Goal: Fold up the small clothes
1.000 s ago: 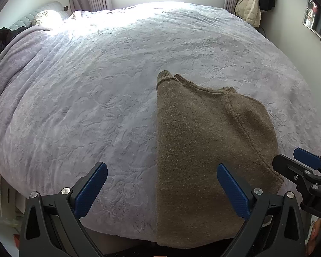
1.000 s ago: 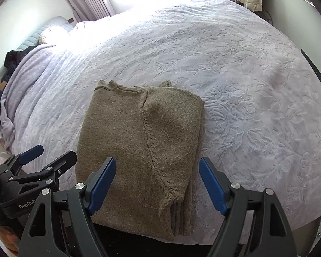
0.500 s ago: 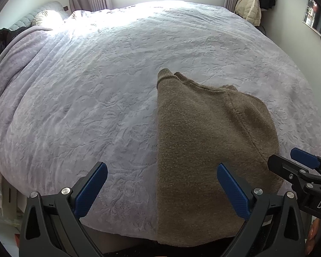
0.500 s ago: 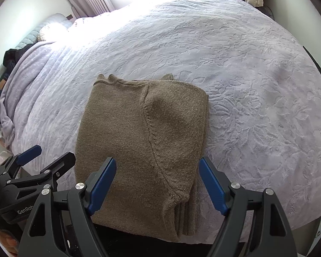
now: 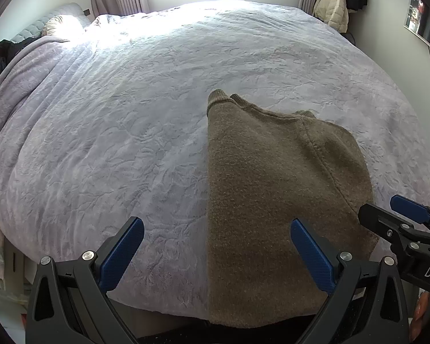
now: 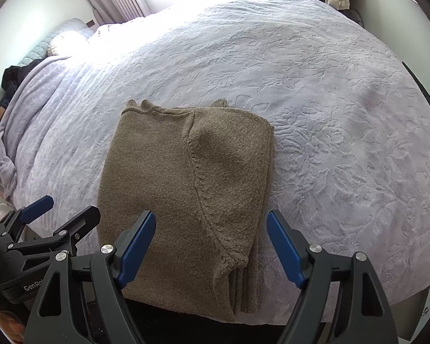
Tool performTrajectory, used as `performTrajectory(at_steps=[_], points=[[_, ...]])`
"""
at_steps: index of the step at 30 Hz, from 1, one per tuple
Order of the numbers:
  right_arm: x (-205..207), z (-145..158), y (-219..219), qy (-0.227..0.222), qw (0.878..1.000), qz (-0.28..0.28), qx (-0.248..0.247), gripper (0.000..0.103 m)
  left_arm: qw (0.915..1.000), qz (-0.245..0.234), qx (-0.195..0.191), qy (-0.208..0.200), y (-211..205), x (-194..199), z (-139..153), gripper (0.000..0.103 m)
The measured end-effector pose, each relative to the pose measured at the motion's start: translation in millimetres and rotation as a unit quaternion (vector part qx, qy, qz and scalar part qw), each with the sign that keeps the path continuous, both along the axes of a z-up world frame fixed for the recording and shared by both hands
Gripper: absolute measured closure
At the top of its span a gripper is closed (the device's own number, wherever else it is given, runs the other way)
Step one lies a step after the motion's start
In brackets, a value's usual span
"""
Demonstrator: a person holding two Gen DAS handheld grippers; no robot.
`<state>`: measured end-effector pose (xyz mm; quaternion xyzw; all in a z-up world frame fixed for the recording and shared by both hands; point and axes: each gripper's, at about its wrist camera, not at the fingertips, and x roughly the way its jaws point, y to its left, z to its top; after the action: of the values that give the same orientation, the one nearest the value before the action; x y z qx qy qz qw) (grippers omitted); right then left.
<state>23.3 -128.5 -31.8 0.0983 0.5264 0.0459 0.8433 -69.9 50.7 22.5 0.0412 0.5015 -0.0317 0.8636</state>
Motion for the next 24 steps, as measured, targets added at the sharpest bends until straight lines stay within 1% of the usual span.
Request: performTrajectory(at_steps=[24], points=[[-2.6,-0.9,-0.4,0.0,1.0,-0.004,0.005,0.021,1.0,-0.001,0.001,0.002,-2.3,-1.1,0.3,0.0]])
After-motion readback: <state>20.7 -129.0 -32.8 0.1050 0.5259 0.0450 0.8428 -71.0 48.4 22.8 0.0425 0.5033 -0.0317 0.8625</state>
